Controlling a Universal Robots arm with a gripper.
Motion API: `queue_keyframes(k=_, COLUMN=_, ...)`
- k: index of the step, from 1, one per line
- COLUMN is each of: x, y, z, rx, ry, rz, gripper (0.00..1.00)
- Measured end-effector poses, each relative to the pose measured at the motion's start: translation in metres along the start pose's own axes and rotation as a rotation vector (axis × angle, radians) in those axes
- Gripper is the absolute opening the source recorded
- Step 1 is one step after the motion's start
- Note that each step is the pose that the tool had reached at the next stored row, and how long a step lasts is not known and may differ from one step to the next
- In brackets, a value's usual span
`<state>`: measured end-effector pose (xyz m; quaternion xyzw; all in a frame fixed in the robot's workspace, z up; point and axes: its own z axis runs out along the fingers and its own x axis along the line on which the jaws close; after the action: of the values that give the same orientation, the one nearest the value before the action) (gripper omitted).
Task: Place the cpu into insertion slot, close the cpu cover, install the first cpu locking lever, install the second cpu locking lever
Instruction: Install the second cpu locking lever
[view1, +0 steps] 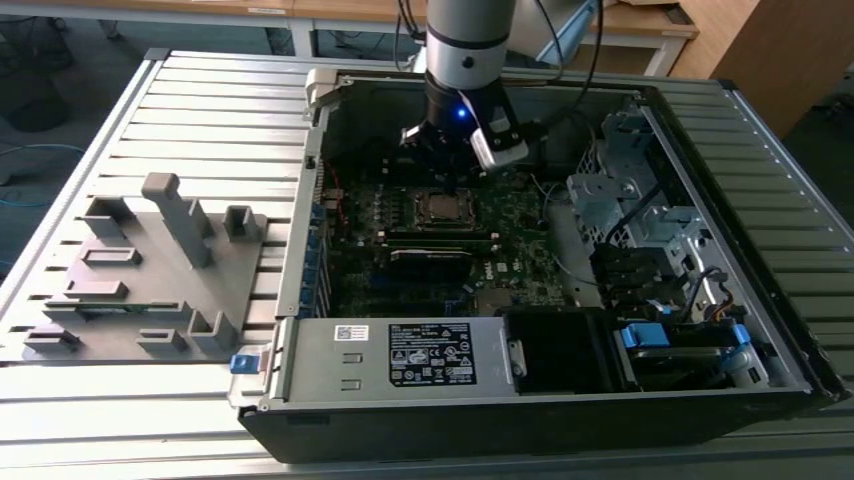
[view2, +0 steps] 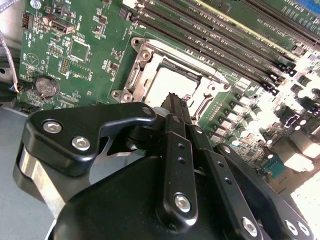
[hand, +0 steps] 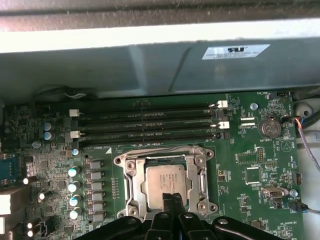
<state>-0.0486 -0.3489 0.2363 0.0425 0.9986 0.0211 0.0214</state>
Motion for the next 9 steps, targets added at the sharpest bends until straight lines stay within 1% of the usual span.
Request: queue_keyframes(k=9, x=-0.0008, y=-0.0096, z=-0.0004, rx=0.0000, ry=0.0000, rz=0.000, gripper=0.10)
